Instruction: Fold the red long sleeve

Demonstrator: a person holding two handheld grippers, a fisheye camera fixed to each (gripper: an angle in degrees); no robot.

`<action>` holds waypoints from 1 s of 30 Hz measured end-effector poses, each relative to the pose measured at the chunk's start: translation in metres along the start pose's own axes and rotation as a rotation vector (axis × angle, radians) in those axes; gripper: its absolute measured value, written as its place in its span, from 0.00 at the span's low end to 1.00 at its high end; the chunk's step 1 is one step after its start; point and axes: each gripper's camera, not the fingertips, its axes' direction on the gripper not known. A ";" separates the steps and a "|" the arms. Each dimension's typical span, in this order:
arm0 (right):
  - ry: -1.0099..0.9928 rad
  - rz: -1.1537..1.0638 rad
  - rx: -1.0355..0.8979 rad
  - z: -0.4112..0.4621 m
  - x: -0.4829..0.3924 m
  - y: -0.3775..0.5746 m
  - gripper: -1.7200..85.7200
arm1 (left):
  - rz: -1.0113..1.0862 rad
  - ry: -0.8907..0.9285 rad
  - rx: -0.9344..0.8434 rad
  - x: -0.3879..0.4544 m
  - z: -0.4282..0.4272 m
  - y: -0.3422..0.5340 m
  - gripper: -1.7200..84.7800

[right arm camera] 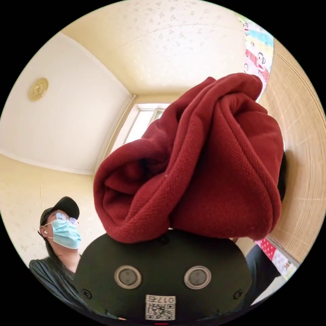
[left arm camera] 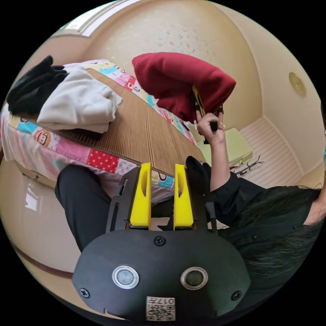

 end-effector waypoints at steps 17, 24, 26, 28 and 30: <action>0.804 -0.135 -0.641 0.011 0.159 0.238 0.05 | -0.101 -0.550 0.351 -0.004 -0.038 0.069 0.13; 1.712 -0.409 -0.365 -0.137 0.064 0.239 0.03 | 0.389 -0.526 0.225 0.113 0.100 0.019 0.09; 1.908 -0.375 -0.084 -0.194 0.025 0.244 0.04 | 0.419 -0.387 0.173 0.133 0.128 0.011 0.08; 1.991 -0.295 0.162 -0.241 0.001 0.252 0.05 | 0.424 -0.282 0.100 0.149 0.157 0.004 0.08; 1.996 -0.206 0.408 -0.290 -0.022 0.261 0.08 | 0.430 -0.234 0.019 0.168 0.188 0.002 0.08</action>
